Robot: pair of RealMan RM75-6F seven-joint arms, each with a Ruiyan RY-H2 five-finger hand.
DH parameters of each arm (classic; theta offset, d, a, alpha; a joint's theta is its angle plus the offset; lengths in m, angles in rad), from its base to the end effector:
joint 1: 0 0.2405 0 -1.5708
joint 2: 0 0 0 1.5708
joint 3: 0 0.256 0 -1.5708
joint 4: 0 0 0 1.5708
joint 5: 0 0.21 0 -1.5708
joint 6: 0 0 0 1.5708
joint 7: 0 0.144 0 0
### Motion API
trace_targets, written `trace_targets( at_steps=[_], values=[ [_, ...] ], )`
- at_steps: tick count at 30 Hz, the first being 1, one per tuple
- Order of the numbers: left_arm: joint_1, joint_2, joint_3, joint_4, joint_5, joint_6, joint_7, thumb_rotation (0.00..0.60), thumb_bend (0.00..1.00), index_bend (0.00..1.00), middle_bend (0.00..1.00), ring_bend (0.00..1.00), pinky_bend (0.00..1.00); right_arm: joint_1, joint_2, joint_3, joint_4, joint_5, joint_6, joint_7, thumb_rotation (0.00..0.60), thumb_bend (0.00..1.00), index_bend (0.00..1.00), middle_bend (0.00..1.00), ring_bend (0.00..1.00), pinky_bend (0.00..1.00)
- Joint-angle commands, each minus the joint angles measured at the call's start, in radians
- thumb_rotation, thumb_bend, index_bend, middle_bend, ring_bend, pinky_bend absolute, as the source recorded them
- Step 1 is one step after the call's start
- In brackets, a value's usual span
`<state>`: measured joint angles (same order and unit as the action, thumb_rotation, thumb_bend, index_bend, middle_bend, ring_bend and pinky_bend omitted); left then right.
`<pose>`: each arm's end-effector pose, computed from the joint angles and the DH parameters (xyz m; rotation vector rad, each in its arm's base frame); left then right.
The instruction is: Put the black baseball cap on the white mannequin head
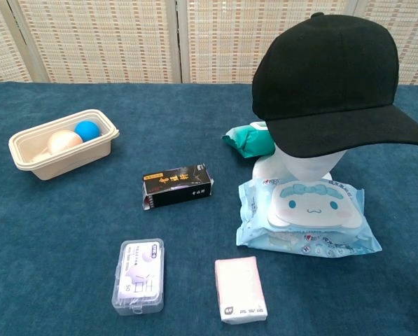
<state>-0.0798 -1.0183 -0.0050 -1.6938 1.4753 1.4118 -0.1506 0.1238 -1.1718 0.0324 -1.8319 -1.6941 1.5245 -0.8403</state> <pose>-0.3144 0.1683 0.1694 -1.3643 -1.1062 -0.9107 -0.2260 -0.1786 0.1273 1.6195 -0.2761 0.6494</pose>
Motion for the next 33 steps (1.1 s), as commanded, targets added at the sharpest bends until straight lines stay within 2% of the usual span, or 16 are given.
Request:
trace_targets(
  at_steps=[1,10,16,33],
  values=[
    [0.007,-0.007,-0.006,0.007,0.013,0.027,-0.020,0.600,0.12,0.38,0.29,0.25,0.41,-0.024,0.032,0.012,-0.034,0.074,-0.016,0.056,0.600,0.11,0.33,0.28,0.14,0.23],
    [0.026,-0.061,-0.033,0.074,0.063,0.133,-0.089,0.600,0.12,0.39,0.29,0.23,0.41,-0.031,0.056,0.014,0.040,0.146,-0.046,0.273,0.600,0.12,0.36,0.29,0.14,0.23],
    [0.026,-0.071,-0.033,0.089,0.064,0.133,-0.089,0.600,0.12,0.39,0.29,0.23,0.41,-0.024,0.046,0.017,0.099,0.200,-0.089,0.352,0.600,0.12,0.36,0.29,0.14,0.23],
    [0.011,-0.067,-0.037,0.097,0.040,0.094,-0.099,0.600,0.12,0.40,0.29,0.23,0.41,-0.008,0.037,0.031,0.147,0.247,-0.121,0.448,0.600,0.12,0.36,0.30,0.14,0.23]
  ],
)
